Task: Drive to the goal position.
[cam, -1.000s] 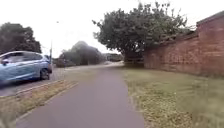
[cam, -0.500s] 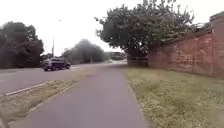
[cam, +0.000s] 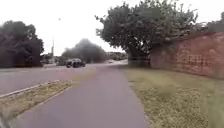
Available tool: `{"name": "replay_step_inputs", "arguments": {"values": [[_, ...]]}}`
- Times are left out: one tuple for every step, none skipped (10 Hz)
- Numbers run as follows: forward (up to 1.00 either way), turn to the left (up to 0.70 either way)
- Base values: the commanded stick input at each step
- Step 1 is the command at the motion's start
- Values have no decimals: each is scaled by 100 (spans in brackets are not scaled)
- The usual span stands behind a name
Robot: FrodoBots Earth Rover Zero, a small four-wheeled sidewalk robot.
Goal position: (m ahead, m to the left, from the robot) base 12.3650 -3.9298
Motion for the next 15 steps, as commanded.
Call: {"name": "replay_step_inputs", "arguments": {"values": [[100, 0], [100, 0], [100, 0], [100, 0], [100, 0], [100, 0], [100, 0], [100, 0], [100, 0], [100, 0], [100, 0], [100, 0], [100, 0], [100, 0], [100, 0]]}}
